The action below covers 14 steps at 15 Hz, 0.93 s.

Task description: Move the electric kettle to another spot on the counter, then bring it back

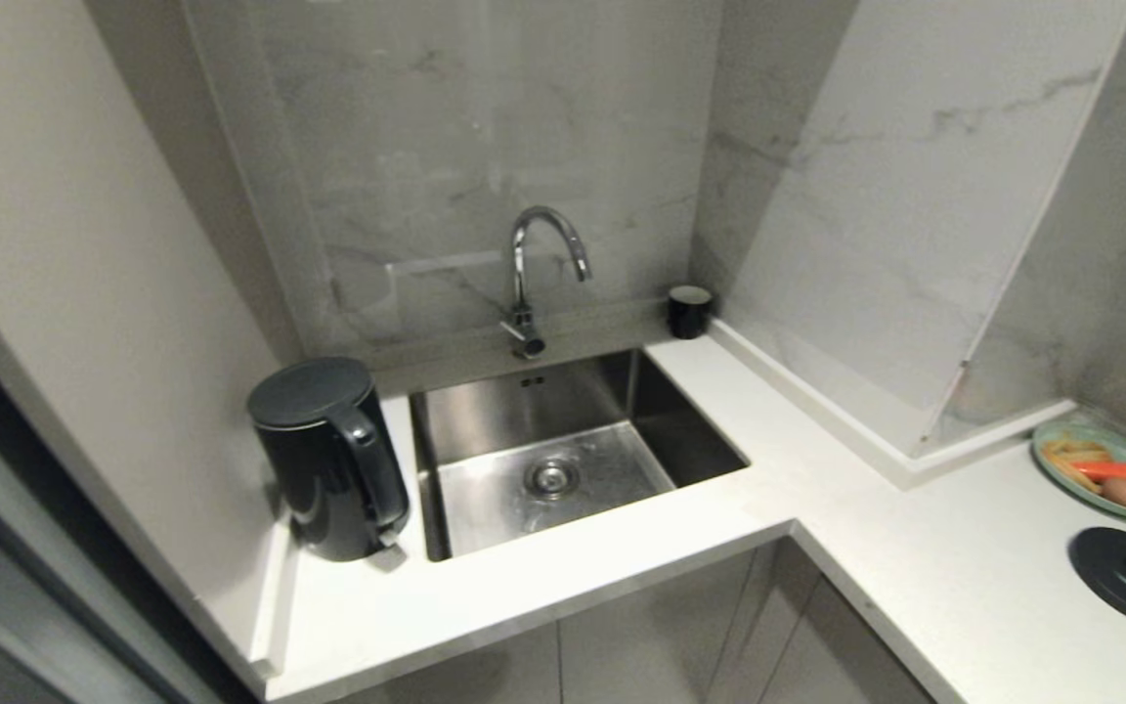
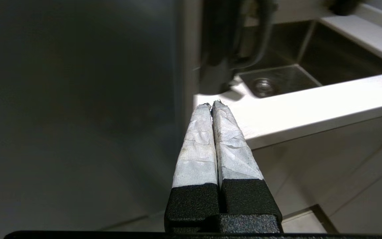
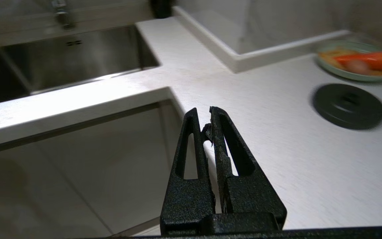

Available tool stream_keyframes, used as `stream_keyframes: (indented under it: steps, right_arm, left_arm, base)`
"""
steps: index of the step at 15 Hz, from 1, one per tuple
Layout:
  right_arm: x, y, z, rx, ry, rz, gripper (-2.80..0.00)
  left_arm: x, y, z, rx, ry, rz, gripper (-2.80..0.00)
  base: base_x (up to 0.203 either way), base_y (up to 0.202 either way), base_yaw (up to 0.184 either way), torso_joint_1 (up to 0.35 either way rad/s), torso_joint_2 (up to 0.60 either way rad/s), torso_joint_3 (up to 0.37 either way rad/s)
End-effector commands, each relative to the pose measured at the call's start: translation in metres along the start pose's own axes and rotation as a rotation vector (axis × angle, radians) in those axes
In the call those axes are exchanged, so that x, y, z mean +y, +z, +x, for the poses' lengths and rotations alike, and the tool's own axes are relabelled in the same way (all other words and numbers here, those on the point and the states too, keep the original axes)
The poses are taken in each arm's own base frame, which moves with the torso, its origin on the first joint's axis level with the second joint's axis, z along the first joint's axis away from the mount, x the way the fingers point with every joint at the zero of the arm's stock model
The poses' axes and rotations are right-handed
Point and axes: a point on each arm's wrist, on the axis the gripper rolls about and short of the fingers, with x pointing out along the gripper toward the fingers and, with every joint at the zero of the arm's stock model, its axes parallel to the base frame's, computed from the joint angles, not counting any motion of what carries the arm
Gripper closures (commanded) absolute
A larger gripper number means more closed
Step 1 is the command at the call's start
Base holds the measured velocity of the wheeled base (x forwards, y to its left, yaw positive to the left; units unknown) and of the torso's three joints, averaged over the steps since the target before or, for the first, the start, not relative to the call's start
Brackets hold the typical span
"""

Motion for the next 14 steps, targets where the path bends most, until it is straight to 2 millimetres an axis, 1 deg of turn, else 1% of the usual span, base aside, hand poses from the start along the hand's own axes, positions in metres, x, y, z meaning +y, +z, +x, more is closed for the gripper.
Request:
stream_keyframes:
  steps: [1,3,5,11,14]
  right_arm:
    - [0.0,0.0,0.0,0.0,0.0,-0.001,0.0]
    - [0.0,0.0,0.0001,0.001,0.0,-0.001,0.0]
    - [0.0,0.0,0.0001,0.001,0.0,-0.001,0.0]
    - [0.0,0.0,0.0,-0.001,0.0,-0.001,0.0]
    - [0.0,0.0,0.0001,0.001,0.0,-0.001,0.0]
  left_arm:
    - [0.0,0.0001,0.0001,0.001,0.001,0.0,0.0]
    - [0.0,-0.0002,0.0002,0.002,0.001,0.0,0.0]
    - [0.0,0.0001,0.0001,0.001,0.001,0.0,0.0]
    - [0.0,0.0002,0.0001,0.0,0.001,-0.002,0.0]
    - [0.0,0.0001,0.0001,0.001,0.001,-0.002,0.0]
  base:
    - [-0.002,-0.01,0.217,0.01,0.0,0.006]
    - [-0.003,-0.011,0.185,0.003,0.01,0.001]
    - [-0.004,-0.004,0.099,0.003,0.01,0.0]
    - [0.0,0.0,0.0,0.0,0.0,0.0]
    - [-0.178,0.0,0.001,-0.003,0.01,0.002]
